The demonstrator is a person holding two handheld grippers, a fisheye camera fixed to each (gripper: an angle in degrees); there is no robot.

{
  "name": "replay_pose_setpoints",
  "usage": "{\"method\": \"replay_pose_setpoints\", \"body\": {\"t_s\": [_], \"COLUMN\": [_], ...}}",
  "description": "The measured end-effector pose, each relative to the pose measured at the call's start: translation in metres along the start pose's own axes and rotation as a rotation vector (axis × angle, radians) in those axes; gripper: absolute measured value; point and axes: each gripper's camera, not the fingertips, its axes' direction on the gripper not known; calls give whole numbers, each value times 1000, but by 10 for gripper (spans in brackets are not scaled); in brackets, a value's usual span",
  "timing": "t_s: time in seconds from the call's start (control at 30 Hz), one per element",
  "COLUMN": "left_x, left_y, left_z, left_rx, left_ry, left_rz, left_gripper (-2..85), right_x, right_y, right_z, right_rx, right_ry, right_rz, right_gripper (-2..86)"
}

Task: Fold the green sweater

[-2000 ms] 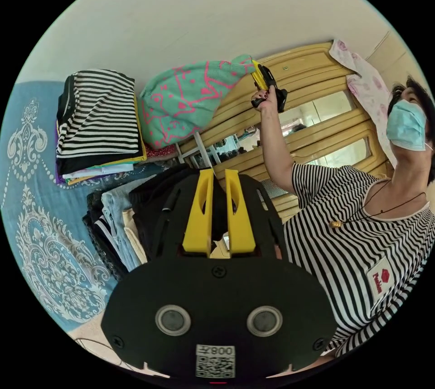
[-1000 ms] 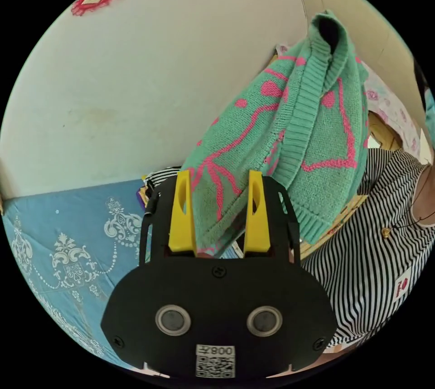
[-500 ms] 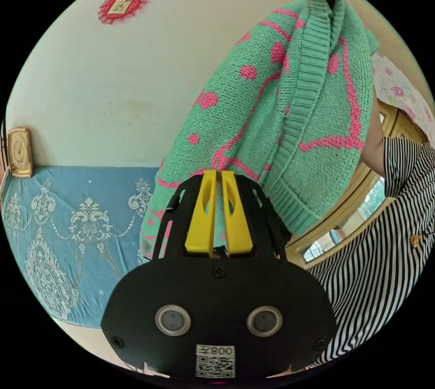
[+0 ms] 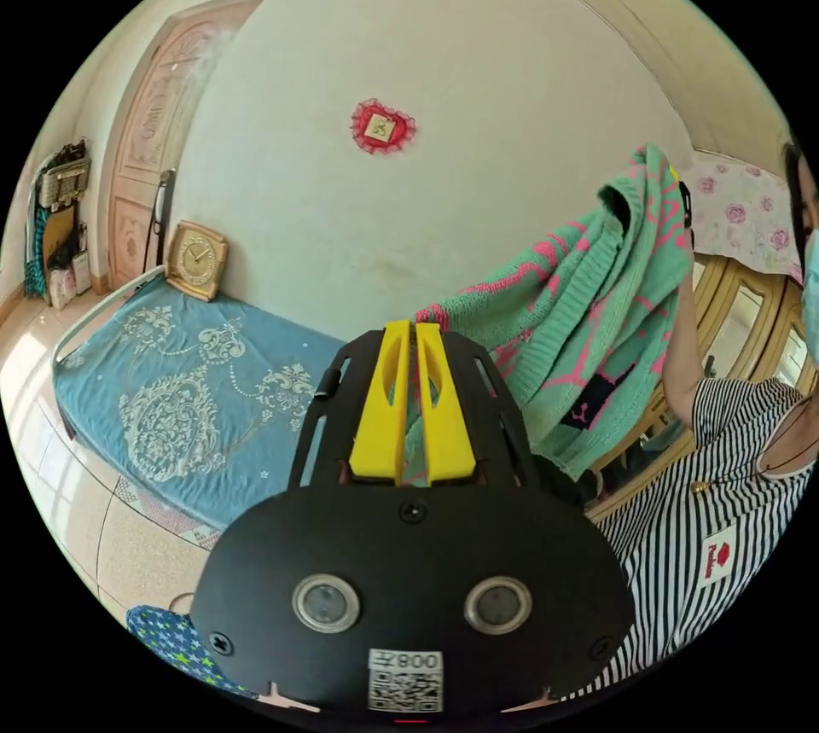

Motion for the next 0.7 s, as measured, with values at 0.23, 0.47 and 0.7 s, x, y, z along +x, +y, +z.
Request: {"method": "replay_pose_setpoints", "body": {"t_s": [0.23, 0.47, 0.7], "left_x": [-52, -134, -218], "left_y": [-20, -33, -87], "left_z": [-162, -272, -321], "left_rx": [82, 129, -1], "left_ry": [-198, -313, -401], "left_rz": [-31, -89, -56], "left_gripper": [7, 7, 7], "right_x": [39, 67, 113], "right_y": [104, 216, 285], "right_z": [-20, -20, -31], "right_rx": [-82, -191, -193], "right_ry": [-54, -93, -143], "right_rz": [121, 235, 376], "right_gripper": [21, 29, 32]}}
